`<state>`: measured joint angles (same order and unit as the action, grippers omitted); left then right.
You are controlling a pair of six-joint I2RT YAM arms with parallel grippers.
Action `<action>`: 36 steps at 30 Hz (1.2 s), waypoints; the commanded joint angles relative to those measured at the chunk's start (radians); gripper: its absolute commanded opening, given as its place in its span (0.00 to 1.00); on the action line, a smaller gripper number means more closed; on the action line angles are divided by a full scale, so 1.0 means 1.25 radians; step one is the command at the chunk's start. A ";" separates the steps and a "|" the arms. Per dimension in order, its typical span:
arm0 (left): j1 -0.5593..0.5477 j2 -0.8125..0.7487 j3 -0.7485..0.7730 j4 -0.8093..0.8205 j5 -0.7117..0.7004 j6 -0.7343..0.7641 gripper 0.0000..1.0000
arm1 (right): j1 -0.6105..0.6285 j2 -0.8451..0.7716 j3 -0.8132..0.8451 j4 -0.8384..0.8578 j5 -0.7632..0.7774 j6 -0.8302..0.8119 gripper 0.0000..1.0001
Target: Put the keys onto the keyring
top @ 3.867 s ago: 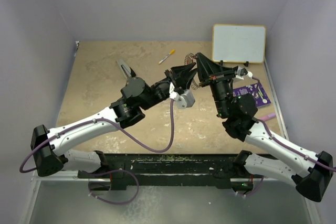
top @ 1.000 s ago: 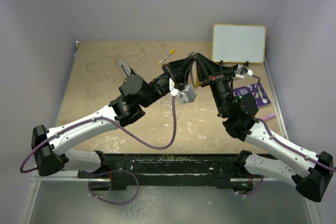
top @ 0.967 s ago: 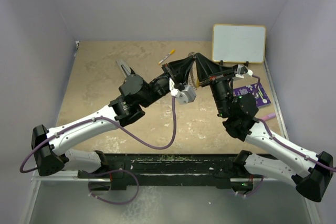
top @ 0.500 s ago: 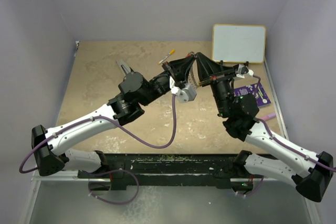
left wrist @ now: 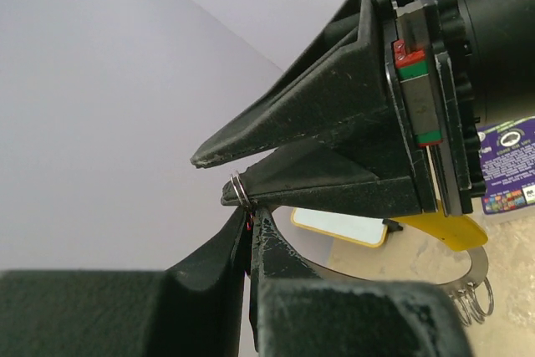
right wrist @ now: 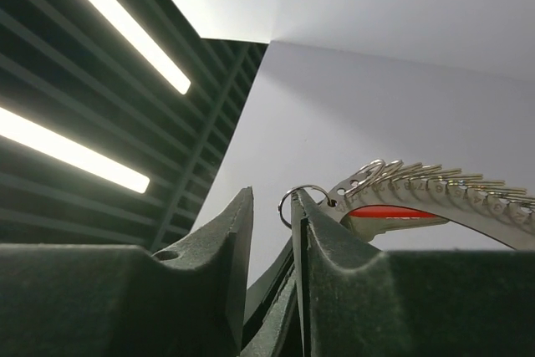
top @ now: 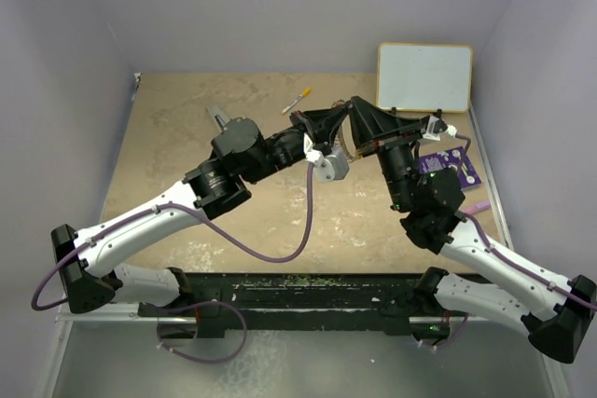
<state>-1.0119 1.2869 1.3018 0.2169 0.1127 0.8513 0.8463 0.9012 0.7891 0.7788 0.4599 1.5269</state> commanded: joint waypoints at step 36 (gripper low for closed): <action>0.085 -0.028 0.173 -0.289 0.219 -0.038 0.03 | 0.005 -0.003 0.070 -0.086 -0.065 -0.188 0.24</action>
<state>-0.9089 1.2743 1.4590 -0.1535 0.3397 0.8112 0.8505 0.8913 0.8066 0.6369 0.4175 1.3331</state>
